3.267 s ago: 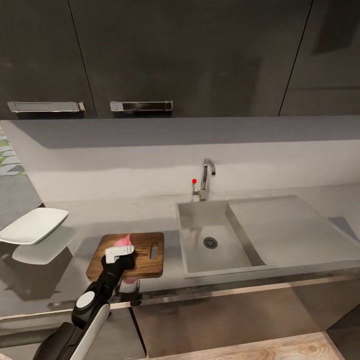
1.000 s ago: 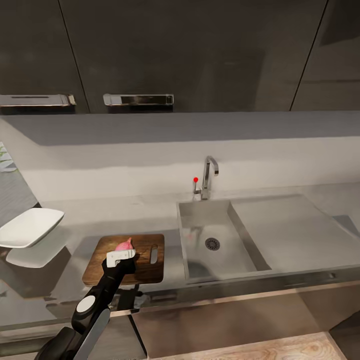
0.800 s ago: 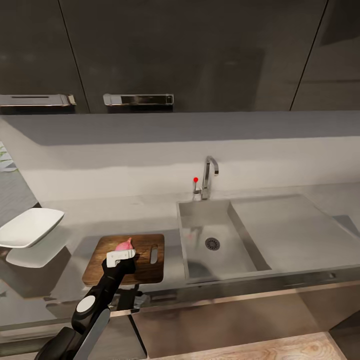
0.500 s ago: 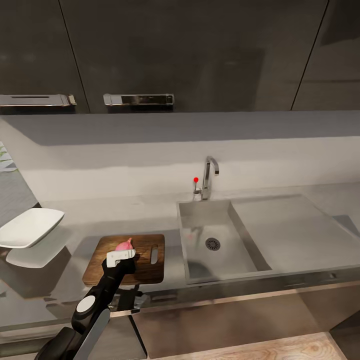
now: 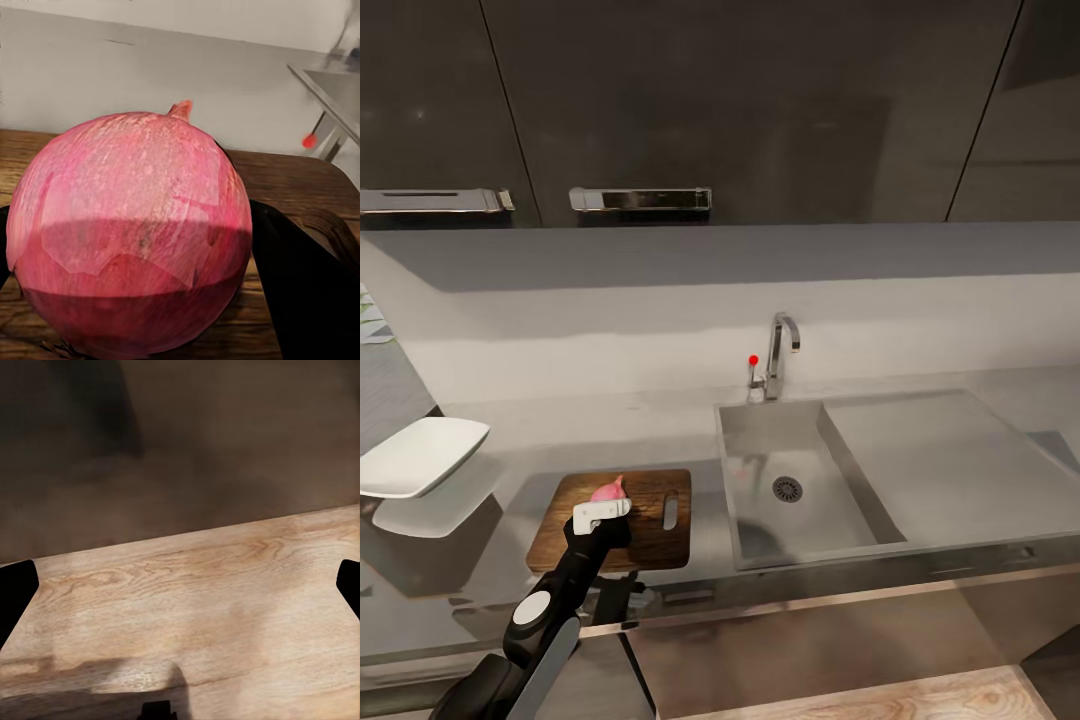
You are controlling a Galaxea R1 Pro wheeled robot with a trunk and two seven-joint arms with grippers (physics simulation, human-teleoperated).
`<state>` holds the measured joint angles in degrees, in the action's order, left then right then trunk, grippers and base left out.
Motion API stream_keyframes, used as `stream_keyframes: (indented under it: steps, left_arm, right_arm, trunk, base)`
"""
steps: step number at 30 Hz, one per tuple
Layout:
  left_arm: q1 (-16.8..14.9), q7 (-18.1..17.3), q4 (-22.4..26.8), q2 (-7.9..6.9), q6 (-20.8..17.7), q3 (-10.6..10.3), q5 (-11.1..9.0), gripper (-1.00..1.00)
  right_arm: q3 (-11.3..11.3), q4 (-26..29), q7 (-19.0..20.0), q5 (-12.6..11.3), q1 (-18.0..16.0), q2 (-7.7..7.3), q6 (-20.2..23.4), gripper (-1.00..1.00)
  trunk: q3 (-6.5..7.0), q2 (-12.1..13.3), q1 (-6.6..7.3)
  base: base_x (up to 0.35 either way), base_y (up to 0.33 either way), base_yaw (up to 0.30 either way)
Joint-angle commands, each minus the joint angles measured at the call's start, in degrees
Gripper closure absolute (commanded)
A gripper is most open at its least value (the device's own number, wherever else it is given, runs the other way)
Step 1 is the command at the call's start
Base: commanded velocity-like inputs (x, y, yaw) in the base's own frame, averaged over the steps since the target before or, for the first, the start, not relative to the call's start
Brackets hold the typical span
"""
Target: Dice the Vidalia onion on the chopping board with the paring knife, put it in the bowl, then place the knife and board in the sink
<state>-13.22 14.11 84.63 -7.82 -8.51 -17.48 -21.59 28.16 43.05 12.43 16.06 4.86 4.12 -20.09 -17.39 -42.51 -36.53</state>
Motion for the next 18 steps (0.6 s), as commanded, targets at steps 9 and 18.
stream_keyframes:
  steps: [9, 18]
  left_arm:
    - [-0.05, 0.57, 0.03, -0.08, -0.19, -0.19, -0.39, 1.0]
    - [-0.05, 0.57, 0.09, -0.08, -0.19, -0.18, -0.39, 1.0]
  right_arm:
    - [0.4, 0.12, 0.49, 0.38, -0.02, 0.09, -0.13, -1.0]
    - [0.4, 0.12, 0.49, 0.38, 0.0, 0.09, -0.13, -1.0]
  trunk:
    - [-0.07, -0.06, -0.02]
    - [-0.07, -0.06, -0.02]
  base:
    - [0.0, 0.0, 0.0]
    - [0.0, 0.0, 0.0]
